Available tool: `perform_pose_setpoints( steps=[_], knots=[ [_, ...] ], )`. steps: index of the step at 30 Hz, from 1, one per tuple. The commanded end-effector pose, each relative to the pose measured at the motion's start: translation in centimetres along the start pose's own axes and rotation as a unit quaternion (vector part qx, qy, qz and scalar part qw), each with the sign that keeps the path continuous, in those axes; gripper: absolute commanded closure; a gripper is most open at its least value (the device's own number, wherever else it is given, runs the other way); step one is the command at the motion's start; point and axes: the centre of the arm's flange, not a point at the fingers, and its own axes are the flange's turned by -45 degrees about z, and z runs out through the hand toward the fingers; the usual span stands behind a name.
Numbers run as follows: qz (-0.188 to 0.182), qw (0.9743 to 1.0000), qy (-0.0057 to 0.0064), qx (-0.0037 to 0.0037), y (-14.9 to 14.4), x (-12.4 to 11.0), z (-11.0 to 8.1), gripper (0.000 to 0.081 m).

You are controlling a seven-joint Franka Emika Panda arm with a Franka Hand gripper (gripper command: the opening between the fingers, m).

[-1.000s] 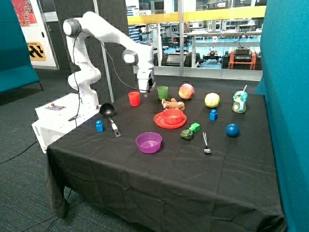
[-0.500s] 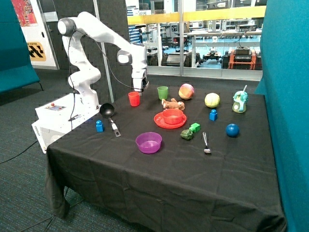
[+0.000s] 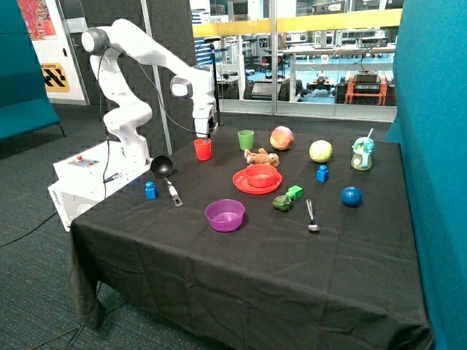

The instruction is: Place the bowl on the plate and the cup in the bowl matching the color

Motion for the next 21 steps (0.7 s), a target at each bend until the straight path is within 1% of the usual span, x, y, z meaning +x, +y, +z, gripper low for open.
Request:
perform_pose_setpoints(
  steps=[1,5,9,14,18,21],
  knots=[
    [-0.014,0.9999,-0.0014,0.00129,-0.8,-1.1,-0.3,0.0310],
    [-0.018,0.9998,-0.0014,0.00130,-1.0,-1.2,0.0,0.0309],
    [-0.033,0.9994,-0.0014,0.00132,-1.7,-1.4,0.6,0.0293],
    [-0.050,0.9987,-0.0014,0.00134,-2.5,-1.5,0.9,0.0300],
    [-0.052,0.9986,-0.0014,0.00134,-2.9,-1.6,1.1,0.0295],
    [-0.053,0.9986,-0.0014,0.00134,-2.9,-1.7,1.2,0.0308]
  ],
)
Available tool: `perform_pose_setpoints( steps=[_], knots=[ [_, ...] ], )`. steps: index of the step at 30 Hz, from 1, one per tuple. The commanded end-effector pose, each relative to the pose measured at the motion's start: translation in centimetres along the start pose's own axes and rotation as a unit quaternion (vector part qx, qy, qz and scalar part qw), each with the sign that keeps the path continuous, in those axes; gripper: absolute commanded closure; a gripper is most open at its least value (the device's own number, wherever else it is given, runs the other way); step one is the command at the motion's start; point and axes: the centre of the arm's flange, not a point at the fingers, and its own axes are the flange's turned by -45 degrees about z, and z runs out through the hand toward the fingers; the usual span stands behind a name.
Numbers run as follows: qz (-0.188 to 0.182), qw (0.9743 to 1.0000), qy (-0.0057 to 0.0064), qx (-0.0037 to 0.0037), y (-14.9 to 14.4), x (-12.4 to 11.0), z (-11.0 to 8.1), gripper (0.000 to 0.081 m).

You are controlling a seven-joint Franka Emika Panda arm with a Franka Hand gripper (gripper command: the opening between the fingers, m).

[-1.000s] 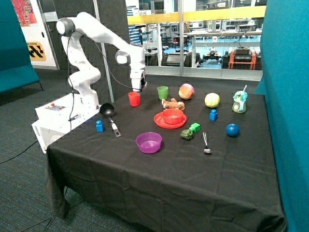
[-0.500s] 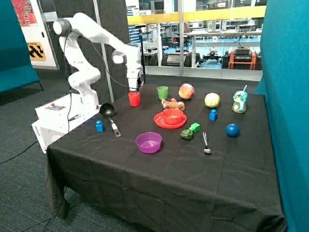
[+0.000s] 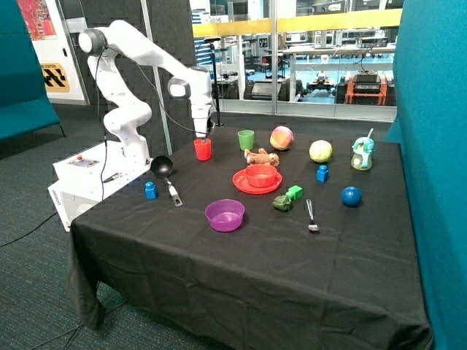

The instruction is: Place the bowl on the plate and the cup in the bowl matching the color

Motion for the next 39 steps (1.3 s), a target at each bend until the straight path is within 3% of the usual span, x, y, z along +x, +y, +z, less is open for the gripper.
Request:
perform_pose_setpoints(
  steps=[1,13,14,28,30,39],
  knots=[
    [-0.014,0.9999,0.0009,-0.00006,-0.9,-0.4,0.5,0.0315],
    [0.005,1.0000,0.0009,-0.00004,0.0,-2.4,2.0,0.0351],
    [0.006,1.0000,0.0009,-0.00004,0.1,-2.5,2.1,0.0317],
    [-0.002,1.0000,0.0009,-0.00005,0.3,-1.1,3.4,0.0299],
    [-0.003,1.0000,0.0009,-0.00005,0.3,-1.1,3.5,0.0341],
    [0.003,1.0000,0.0009,-0.00005,0.3,-1.5,4.4,0.0318]
  ],
)
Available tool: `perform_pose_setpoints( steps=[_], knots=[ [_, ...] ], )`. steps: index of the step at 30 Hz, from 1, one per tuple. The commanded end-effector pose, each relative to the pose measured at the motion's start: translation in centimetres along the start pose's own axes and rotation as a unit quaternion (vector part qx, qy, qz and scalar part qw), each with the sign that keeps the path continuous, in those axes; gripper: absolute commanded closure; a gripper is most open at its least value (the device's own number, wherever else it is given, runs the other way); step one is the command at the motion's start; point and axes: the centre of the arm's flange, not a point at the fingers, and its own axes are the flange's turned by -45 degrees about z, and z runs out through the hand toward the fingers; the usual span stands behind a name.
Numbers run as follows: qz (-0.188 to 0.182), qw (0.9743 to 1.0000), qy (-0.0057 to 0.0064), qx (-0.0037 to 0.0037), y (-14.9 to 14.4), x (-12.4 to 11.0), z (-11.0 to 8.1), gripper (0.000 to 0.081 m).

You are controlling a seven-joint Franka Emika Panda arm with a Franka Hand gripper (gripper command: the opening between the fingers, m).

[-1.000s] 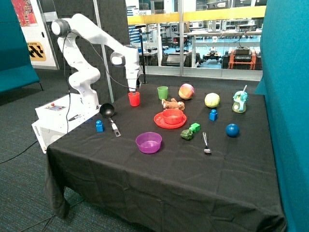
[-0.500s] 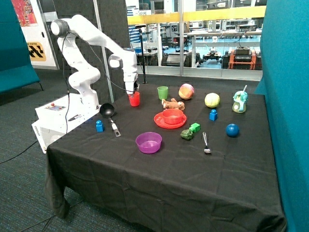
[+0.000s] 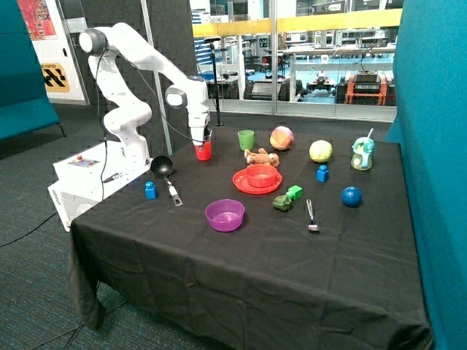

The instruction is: Place the bowl on the plate and the cup in the bowl matching the color

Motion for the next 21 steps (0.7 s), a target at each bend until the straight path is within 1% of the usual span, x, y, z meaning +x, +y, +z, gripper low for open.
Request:
perform_pose_setpoints(
  steps=[1,4,5,6,7,8,9,10,12,21],
  knots=[
    [0.004,1.0000,-0.0018,-0.00053,0.08,-0.07,0.92,0.0320],
    [0.005,1.0000,-0.0018,-0.00053,0.10,-0.20,1.04,0.0374],
    [0.006,1.0000,-0.0018,-0.00053,0.08,-0.23,1.09,0.0419],
    [0.008,1.0000,-0.0018,-0.00054,0.06,-0.25,1.14,0.0488],
    [0.009,1.0000,-0.0018,-0.00054,0.04,-0.25,1.21,0.0619],
    [0.010,0.9999,-0.0018,-0.00054,0.03,-0.24,1.28,0.0713],
    [0.013,0.9999,-0.0018,-0.00055,0.02,-0.23,1.37,0.0761],
    [0.015,0.9999,-0.0018,-0.00055,0.02,-0.21,1.42,0.0784],
    [0.020,0.9998,-0.0018,-0.00056,0.07,-0.16,1.44,0.0802],
    [0.022,0.9997,-0.0018,-0.00056,0.17,0.03,1.49,0.0808]
  ],
)
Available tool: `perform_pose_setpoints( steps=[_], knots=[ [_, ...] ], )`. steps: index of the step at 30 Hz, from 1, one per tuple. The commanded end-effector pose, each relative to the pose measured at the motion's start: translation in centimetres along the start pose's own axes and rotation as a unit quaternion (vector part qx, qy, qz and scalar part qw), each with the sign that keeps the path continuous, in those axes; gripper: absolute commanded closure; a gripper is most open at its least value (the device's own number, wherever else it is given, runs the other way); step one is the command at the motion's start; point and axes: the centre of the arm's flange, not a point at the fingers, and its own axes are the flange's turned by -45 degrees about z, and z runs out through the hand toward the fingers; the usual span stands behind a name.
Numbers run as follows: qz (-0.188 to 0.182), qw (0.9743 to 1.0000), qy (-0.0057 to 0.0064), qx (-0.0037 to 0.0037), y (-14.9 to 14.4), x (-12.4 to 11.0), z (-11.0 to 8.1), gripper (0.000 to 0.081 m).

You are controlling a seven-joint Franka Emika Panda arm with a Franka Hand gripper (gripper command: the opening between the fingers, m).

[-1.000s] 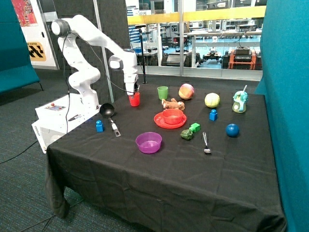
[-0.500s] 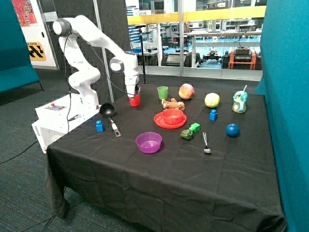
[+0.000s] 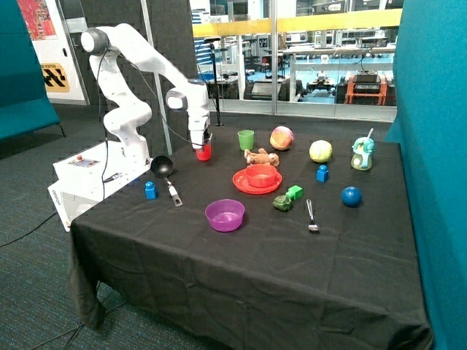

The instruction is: Place the bowl on the plate and the cup in the bowl matching the color

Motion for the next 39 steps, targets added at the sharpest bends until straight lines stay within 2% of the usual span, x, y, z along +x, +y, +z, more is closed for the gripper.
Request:
perform_pose_setpoints(
  steps=[1,16,39],
  knots=[
    [0.002,1.0000,-0.0001,-0.00144,0.0,0.1,0.3,0.0808],
    [-0.003,1.0000,-0.0001,-0.00144,-0.7,0.6,0.2,0.0808],
    [0.008,1.0000,-0.0001,-0.00144,-0.5,2.0,-1.3,0.0808]
  ],
)
